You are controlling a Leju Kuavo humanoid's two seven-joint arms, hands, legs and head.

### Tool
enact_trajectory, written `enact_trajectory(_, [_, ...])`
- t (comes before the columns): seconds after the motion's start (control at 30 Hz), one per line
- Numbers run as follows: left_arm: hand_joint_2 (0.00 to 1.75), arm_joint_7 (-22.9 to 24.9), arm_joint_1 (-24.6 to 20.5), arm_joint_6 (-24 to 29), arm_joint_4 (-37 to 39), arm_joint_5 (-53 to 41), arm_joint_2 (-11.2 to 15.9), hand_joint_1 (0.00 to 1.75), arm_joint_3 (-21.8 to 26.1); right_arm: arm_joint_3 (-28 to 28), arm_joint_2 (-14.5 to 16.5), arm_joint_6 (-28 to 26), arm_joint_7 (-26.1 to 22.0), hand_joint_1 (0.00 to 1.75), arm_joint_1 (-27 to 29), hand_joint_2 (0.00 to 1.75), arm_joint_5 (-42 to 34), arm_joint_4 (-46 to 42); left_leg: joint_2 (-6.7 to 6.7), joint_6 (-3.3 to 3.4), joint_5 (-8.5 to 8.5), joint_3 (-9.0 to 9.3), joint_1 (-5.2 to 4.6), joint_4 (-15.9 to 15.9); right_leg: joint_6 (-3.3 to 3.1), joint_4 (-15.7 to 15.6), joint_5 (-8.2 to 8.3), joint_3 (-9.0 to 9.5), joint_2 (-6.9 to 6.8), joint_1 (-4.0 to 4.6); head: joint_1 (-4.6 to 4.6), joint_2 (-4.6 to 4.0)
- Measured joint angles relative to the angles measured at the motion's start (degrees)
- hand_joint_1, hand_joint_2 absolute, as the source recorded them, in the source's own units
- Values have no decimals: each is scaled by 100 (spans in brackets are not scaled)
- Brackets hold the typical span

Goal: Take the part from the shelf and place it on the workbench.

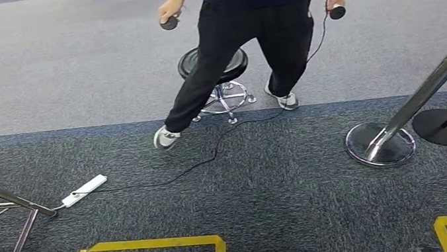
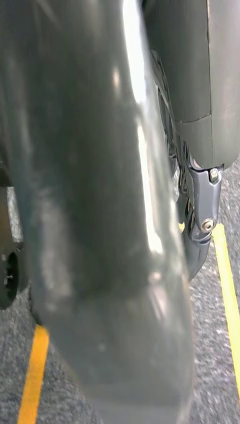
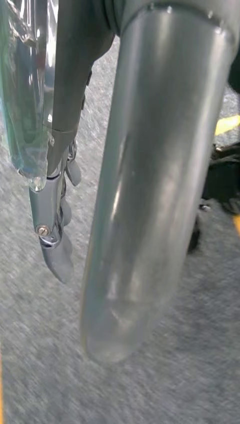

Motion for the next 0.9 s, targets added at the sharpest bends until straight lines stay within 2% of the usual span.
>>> enact_trajectory(0.07, [0, 114, -5, 34, 0, 30, -45, 0, 3, -34, -115, -51, 87, 0, 72, 0, -42, -1, -221, -59, -198, -82, 22, 226, -71, -32, 32, 18, 100, -25, -21, 0])
enact_trajectory(0.13, [0, 224, 13, 79, 1, 59, -95, 0, 14, -71, -218, -99, 164, 0, 119, 0, -60, -2, -471, -83, -574, -380, 35, 884, -114, -41, 57, -5, 229, -35, -44, 0])
enact_trajectory(0.17, [0, 272, 26, 100, 2, 75, -118, 0, 20, -91, -265, -130, 216, 0, 141, 0, -62, -2, -510, -85, -724, -558, 37, 1252, -123, -41, 63, -20, 310, -34, -46, 0])
enact_trajectory(0.2, [0, 317, 37, 123, 3, 95, -139, 0, 27, -112, -312, -166, 280, 0, 169, 0, -58, -2, -527, -83, -782, -683, 38, 1497, -125, -40, 67, -30, 394, -32, -48, 0])
enact_trajectory(0.23, [0, 356, 42, 149, 4, 115, -156, 0, 34, -130, -355, -210, 361, 0, 205, 0, -45, -3, -540, -77, -731, -728, 39, 1561, -121, -40, 72, -34, 479, -30, -48, 0])
enact_trajectory(0.27, [0, 389, 42, 175, 4, 134, -167, 0, 45, -142, -395, -254, 443, 0, 243, 0, -23, -4, -561, -67, -574, -674, 43, 1417, -113, -39, 77, -35, 566, -31, -48, 0])
enact_trajectory(0.3, [0, 416, 38, 203, 4, 157, -172, 0, 63, -150, -428, -295, 514, 0, 274, 0, 8, -5, -624, -53, -357, -537, 51, 1102, -100, -39, 85, -34, 650, -34, -48, 0])
enact_trajectory(0.37, [0, 455, 27, 253, 4, 200, -165, 0, 111, -156, -479, -356, 600, 0, 307, 0, 81, -8, -941, -27, -31, -240, 89, 397, -50, -22, 102, -64, 819, -35, -47, 0])
enact_trajectory(0.4, [0, 477, 20, 268, 4, 224, -153, 0, 136, -157, -501, -374, 615, 0, 315, 0, 117, -13, -1070, -14, 27, -153, 100, 181, -12, -18, 116, -96, 897, -40, -45, 0])
enact_trajectory(0.43, [0, 505, 13, 279, 4, 241, -138, 0, 158, -158, -526, -384, 620, 0, 328, 0, 148, -20, -1142, 4, 26, -122, 100, 84, 32, -20, 134, -128, 970, -52, -48, 0])
enact_trajectory(0.5, [0, 572, 1, 290, 4, 302, -97, 0, 210, -161, -585, -395, 618, 0, 379, 0, 183, -32, -1026, 72, 39, -106, 83, 43, 119, -47, 172, -185, 1079, -87, -50, 0])
enact_trajectory(0.53, [0, 601, -1, 295, 4, 334, -76, 0, 242, -165, -612, -397, 615, 0, 409, 0, 189, -35, -953, 116, 58, -93, 79, 17, 146, -6, 148, -223, 990, -85, -45, 0])
enact_trajectory(0.57, [0, 618, 2, 299, 4, 367, -54, 0, 274, -171, -637, -399, 612, 0, 426, 0, 190, -36, -869, 158, 74, -80, 77, -8, 166, 136, 56, -307, 823, -73, -27, 0])
enact_trajectory(0.63, [0, 636, 17, 302, 4, 396, -26, 0, 324, -179, -669, -399, 608, 0, 409, 0, 191, -37, -693, 208, 82, -63, 54, -33, 182, 765, -298, -611, 413, -43, -2, 0])
enact_trajectory(0.67, [0, 640, 27, 302, 4, 404, -16, 0, 344, -180, -679, -399, 606, 0, 393, 0, 191, -38, -598, 221, 77, -62, 39, -32, 191, 1159, -483, -795, 316, -42, 3, 0])
enact_trajectory(0.7, [0, 644, 33, 302, 4, 410, -8, 0, 364, -180, -685, -399, 606, 0, 389, 0, 192, -38, -508, 225, 73, -60, 29, -31, 197, 1452, -591, -919, 277, -42, 2, 0])
enact_trajectory(0.73, [0, 644, 34, 302, 4, 414, 0, 0, 383, -181, -690, -399, 606, 0, 397, 0, 192, -39, -425, 227, 69, -58, 23, -30, 202, 1564, -601, -948, 259, -42, 2, 0])
enact_trajectory(0.77, [0, 644, 31, 301, 4, 415, 6, 0, 397, -183, -696, -399, 606, 0, 412, 0, 192, -39, -348, 225, 63, -53, 20, -29, 203, 1447, -512, -854, 240, -42, 3, 0])
enact_trajectory(0.8, [0, 647, 28, 300, 4, 416, 10, 0, 407, -185, -706, -402, 604, 0, 422, 0, 193, -39, -280, 215, 54, -42, 20, -27, 203, 1125, -357, -651, 190, -42, 3, 0])
enact_trajectory(0.87, [0, 714, 26, 304, 5, 419, 20, 0, 420, -186, -721, -425, 596, 0, 409, 0, 217, -43, -154, 171, 20, -10, -1, -17, 183, 354, -96, -167, -58, -34, 1, 0])
enact_trajectory(0.9, [0, 783, 27, 316, 5, 429, 27, 0, 428, -186, -728, -443, 593, 0, 395, 0, 251, -46, -101, 142, 3, 7, -18, -10, 156, 123, -35, -20, -143, -29, -9, 0])
